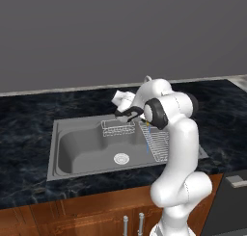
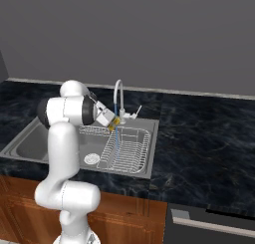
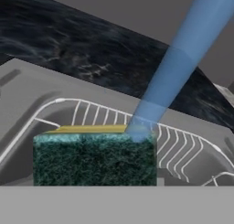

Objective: Soak the sponge with water for a few seconds and then drop it inside the sink.

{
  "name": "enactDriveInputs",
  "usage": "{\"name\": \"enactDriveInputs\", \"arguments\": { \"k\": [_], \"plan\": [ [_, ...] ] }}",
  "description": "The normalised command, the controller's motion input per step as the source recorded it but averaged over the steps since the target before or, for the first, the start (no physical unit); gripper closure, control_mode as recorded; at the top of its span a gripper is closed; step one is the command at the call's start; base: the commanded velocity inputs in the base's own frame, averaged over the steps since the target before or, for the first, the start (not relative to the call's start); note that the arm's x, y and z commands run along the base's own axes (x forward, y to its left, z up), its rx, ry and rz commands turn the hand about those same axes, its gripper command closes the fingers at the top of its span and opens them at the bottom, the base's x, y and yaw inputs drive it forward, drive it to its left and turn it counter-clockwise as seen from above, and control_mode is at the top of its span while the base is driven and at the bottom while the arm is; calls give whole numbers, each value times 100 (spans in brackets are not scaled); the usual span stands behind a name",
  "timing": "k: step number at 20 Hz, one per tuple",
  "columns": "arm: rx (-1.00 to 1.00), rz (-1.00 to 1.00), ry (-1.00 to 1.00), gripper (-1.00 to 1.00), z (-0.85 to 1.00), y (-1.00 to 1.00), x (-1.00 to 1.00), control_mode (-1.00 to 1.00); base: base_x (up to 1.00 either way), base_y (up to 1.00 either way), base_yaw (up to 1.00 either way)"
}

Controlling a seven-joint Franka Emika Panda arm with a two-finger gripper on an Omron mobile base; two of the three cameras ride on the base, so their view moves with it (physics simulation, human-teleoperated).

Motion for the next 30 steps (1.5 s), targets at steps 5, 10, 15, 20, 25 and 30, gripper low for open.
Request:
{"name": "enactDriveInputs", "arguments": {
  "k": [5, 10, 15, 20, 25, 30],
  "plan": [
    [0, 0, 0, 100, 0, 0, 2, -100, 0, 0, 0],
    [0, 1, 0, 100, -3, 0, 1, -100, 0, 0, 0],
    [0, 0, 0, 100, -14, 0, 0, -100, 0, 0, 0],
    [0, 0, 0, 100, -16, -8, 0, -100, 0, 0, 0],
    [0, 0, -1, 100, -1, -9, 0, -100, 0, 0, 0],
    [0, 0, 0, 100, 0, -11, 0, -100, 0, 0, 0]
  ]
}}
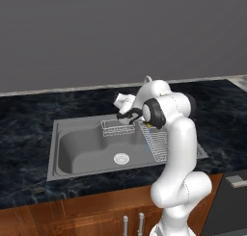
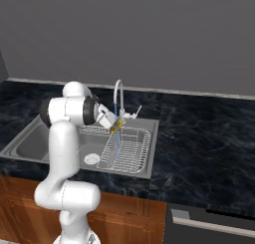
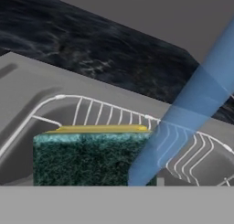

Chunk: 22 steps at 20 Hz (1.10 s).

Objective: Soak the sponge with water for a few seconds and then drop it inside the sink.

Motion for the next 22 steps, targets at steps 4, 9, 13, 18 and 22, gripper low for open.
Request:
{"name": "enactDriveInputs", "arguments": {
  "k": [4, 9, 13, 18, 22],
  "plan": [
    [0, 0, 0, 100, 0, -2, 0, -100, 0, 0, 0],
    [0, 0, 0, 100, 0, 0, -1, -100, 0, 0, 0],
    [0, 0, 0, 100, 0, 0, -12, -100, 0, 0, 0],
    [1, 0, 0, 100, 0, 12, -26, -100, 0, 0, 0],
    [3, 2, 0, 100, 12, 24, -29, -100, 0, 0, 0]
  ]
}}
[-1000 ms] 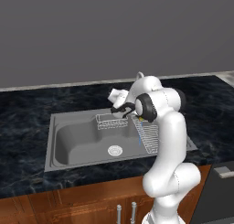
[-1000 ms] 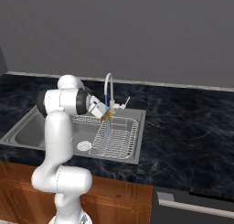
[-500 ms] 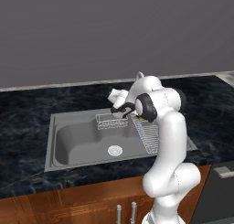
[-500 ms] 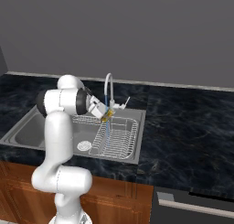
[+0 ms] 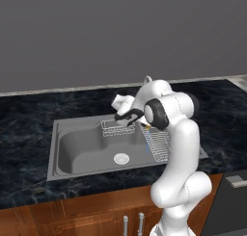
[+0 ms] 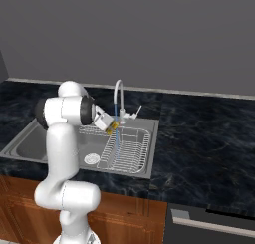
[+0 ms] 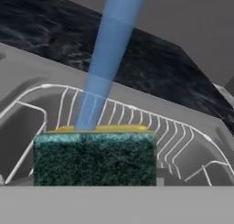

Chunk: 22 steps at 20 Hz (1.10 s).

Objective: Soak the sponge with water for a few seconds and then drop it inside the sink.

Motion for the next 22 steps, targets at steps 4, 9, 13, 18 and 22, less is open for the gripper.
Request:
{"name": "enactDriveInputs", "arguments": {
  "k": [4, 9, 13, 18, 22],
  "plan": [
    [3, 7, 0, 100, 15, 43, -16, -100, 0, 0, 0],
    [3, 12, 0, 100, 22, 51, -5, -100, 0, 0, 0],
    [1, 21, 0, 100, 36, 53, -3, -100, 0, 0, 0],
    [2, 24, 0, 100, 45, 40, -6, -100, 0, 0, 0],
    [5, 22, 0, 100, 49, 15, -12, -100, 0, 0, 0]
  ]
}}
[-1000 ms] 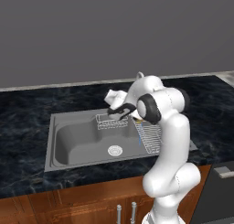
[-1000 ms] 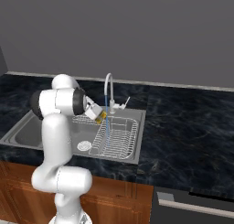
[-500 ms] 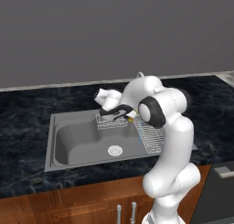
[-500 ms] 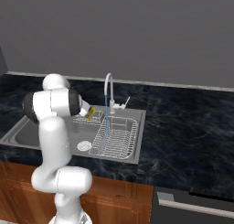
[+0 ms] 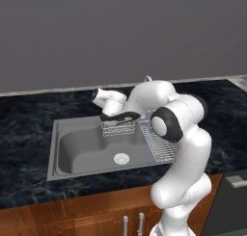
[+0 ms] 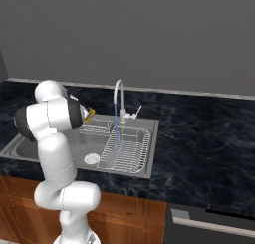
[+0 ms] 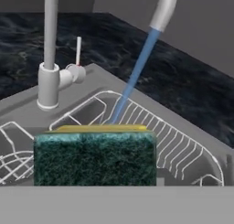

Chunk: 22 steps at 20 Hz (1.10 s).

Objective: Soak the sponge with water for a few seconds and then drop it inside the sink.

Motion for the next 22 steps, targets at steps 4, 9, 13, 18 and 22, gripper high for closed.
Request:
{"name": "enactDriveInputs", "arguments": {
  "k": [4, 9, 13, 18, 22],
  "plan": [
    [7, 20, 0, 100, 48, 4, -33, -100, 0, 0, 0],
    [9, 21, 5, 100, 38, 5, -47, -100, 0, 0, 0],
    [16, 26, 15, 100, 14, 9, -55, -100, 0, 0, 0],
    [20, 28, 17, 100, 2, 5, -48, -100, 0, 0, 0],
    [21, 27, 14, 100, 5, 3, -18, -100, 0, 0, 0]
  ]
}}
